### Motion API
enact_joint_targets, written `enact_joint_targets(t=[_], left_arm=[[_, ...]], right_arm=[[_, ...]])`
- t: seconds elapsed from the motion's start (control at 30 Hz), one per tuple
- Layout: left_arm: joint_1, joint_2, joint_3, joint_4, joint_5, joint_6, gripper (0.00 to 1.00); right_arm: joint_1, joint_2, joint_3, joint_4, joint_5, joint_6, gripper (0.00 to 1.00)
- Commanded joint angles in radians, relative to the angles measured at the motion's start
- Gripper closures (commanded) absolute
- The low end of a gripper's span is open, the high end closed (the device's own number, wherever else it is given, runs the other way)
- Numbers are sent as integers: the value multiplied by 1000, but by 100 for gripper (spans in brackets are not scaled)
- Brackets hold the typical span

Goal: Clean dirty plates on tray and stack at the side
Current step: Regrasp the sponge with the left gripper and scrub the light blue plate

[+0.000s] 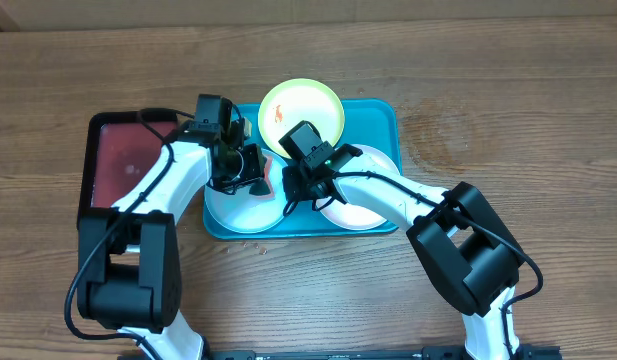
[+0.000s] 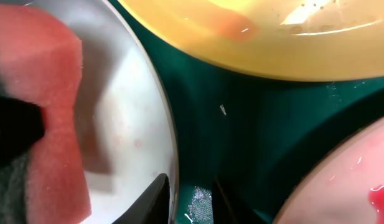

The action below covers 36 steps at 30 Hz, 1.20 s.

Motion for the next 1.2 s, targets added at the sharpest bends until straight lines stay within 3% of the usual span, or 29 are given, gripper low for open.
enact_joint_targets(t=[0.0, 0.13, 0.2, 0.43, 0.57, 0.77, 1.0, 1.17], left_arm=[[5, 59, -12, 30, -77, -13, 96], [14, 98, -11, 80, -188, 1, 96], [23, 113, -11, 77, -341, 1, 96], [27, 100, 3, -68, -669, -5, 96], [21, 87, 53, -170, -757, -14, 96], [-13, 76, 179, -352, -668, -32, 96], [-69, 76, 203, -377, -117, 68, 96], [-81, 80, 182, -357, -112, 99, 96]], right_arm=[[3, 6, -11, 6, 2, 2, 75], [3, 6, -11, 6, 2, 1, 75], [3, 6, -11, 2, 2, 1, 75], [3, 6, -11, -2, 2, 1, 75], [3, 6, -11, 0, 2, 1, 75], [3, 6, -11, 6, 2, 1, 76], [3, 6, -11, 17, 2, 1, 75], [3, 6, -11, 17, 2, 1, 75]])
